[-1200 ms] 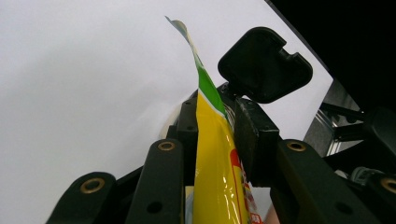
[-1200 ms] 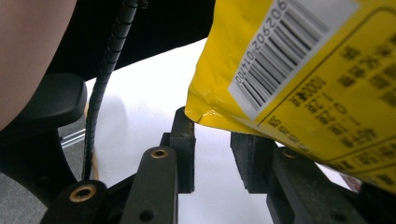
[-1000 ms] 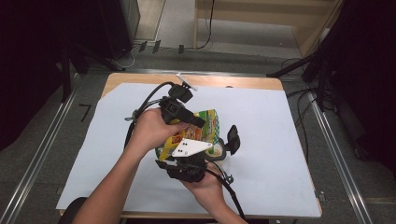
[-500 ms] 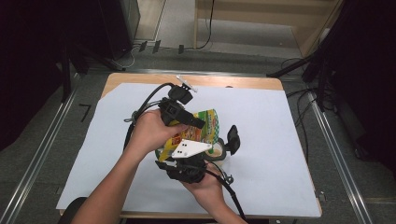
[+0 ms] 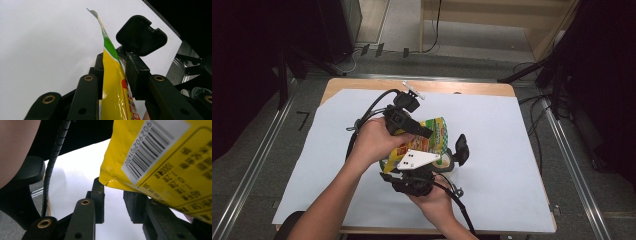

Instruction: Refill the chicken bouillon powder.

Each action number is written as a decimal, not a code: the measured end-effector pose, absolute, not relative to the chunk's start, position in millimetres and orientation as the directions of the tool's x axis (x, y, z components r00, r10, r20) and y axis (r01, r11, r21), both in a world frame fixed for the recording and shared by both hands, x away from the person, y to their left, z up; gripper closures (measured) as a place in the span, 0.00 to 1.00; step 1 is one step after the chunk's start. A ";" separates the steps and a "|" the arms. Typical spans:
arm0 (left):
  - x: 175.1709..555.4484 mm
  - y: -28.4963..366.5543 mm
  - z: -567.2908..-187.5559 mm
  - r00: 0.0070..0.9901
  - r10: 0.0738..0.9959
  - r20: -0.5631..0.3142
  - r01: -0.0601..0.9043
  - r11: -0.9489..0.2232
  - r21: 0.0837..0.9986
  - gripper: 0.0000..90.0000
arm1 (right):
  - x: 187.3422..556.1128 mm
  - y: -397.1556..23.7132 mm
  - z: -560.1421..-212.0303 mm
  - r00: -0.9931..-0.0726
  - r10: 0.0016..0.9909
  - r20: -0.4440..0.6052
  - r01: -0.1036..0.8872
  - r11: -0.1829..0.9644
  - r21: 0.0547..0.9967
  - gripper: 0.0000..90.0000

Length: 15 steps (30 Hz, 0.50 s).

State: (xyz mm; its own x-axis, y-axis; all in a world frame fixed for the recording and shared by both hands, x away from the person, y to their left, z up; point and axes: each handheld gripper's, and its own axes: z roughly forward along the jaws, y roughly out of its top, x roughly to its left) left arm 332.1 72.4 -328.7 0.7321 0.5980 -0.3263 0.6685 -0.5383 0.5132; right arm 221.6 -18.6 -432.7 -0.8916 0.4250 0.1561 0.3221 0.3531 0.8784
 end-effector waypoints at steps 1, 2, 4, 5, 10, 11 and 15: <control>332.1 72.4 -328.7 0.732 0.598 -0.326 0.668 -0.538 0.513 0.80 | 221.6 -18.6 -432.7 -0.892 0.425 0.156 0.322 0.353 0.878 0.80; 332.3 71.7 -328.3 0.735 0.597 -0.322 0.665 -0.540 0.516 0.80 | 222.5 -19.2 -432.7 -0.891 0.426 0.158 0.324 0.352 0.878 0.80; 332.9 71.0 -328.4 0.735 0.597 -0.322 0.664 -0.537 0.521 0.80 | 223.3 -19.5 -432.6 -0.890 0.428 0.158 0.325 0.352 0.878 0.80; 333.4 70.9 -328.3 0.736 0.596 -0.322 0.664 -0.541 0.516 0.80 | 223.8 -19.7 -432.6 -0.890 0.429 0.155 0.323 0.351 0.879 0.80; 335.8 71.3 -329.2 0.732 0.592 -0.336 0.670 -0.535 0.515 0.80 | 224.6 -19.7 -432.1 -0.886 0.433 0.165 0.333 0.348 0.876 0.80; 335.7 71.2 -328.9 0.731 0.594 -0.336 0.670 -0.534 0.515 0.80 | 224.6 -19.7 -432.1 -0.886 0.433 0.165 0.333 0.348 0.876 0.80; 334.3 71.6 -326.6 0.735 0.593 -0.329 0.666 -0.536 0.520 0.80 | 224.1 -19.3 -430.8 -0.887 0.432 0.162 0.329 0.345 0.879 0.80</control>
State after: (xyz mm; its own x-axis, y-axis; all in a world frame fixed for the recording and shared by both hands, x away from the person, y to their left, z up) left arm 334.3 71.6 -326.6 0.7346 0.5934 -0.3291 0.6656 -0.5358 0.5196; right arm 224.1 -19.3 -430.8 -0.8870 0.4323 0.1620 0.3289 0.3455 0.8789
